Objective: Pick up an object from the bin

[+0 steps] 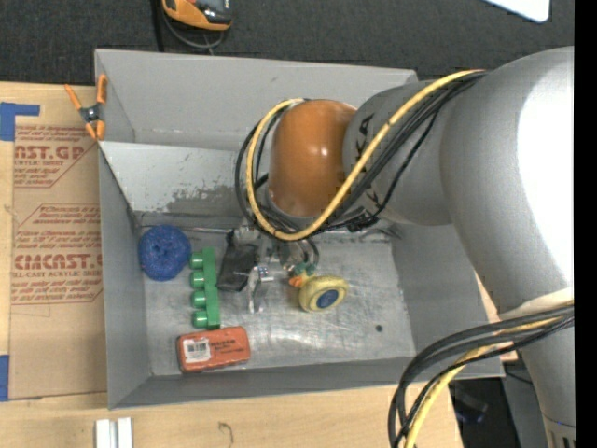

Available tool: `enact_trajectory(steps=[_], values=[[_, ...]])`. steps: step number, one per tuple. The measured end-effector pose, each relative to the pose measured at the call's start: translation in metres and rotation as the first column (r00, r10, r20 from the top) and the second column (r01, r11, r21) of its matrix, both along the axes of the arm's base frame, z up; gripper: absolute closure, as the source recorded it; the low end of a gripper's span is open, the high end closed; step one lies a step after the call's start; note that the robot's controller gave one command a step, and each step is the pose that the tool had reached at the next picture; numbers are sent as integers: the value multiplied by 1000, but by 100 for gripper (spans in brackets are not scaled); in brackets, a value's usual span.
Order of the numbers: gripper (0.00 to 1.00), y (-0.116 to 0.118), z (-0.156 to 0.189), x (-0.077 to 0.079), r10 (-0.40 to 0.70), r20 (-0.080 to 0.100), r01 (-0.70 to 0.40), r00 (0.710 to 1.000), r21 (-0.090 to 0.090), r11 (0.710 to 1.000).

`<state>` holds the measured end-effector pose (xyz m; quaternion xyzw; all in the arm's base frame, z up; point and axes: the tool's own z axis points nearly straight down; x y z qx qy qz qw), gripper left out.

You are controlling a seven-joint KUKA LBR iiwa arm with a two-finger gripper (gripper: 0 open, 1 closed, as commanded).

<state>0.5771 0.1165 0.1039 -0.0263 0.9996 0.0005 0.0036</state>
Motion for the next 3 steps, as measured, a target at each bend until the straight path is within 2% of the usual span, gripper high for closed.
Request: enact_trajectory(steps=[1, 2, 3], values=[[0, 0, -27, 1, 12, -8, -12, 1000, -1, 1000], [0, -3, -3, 2, 30, -4, -30, 1000, -1, 1000], [0, 1, -28, 1, 12, -7, -12, 1000, 0, 1000]])
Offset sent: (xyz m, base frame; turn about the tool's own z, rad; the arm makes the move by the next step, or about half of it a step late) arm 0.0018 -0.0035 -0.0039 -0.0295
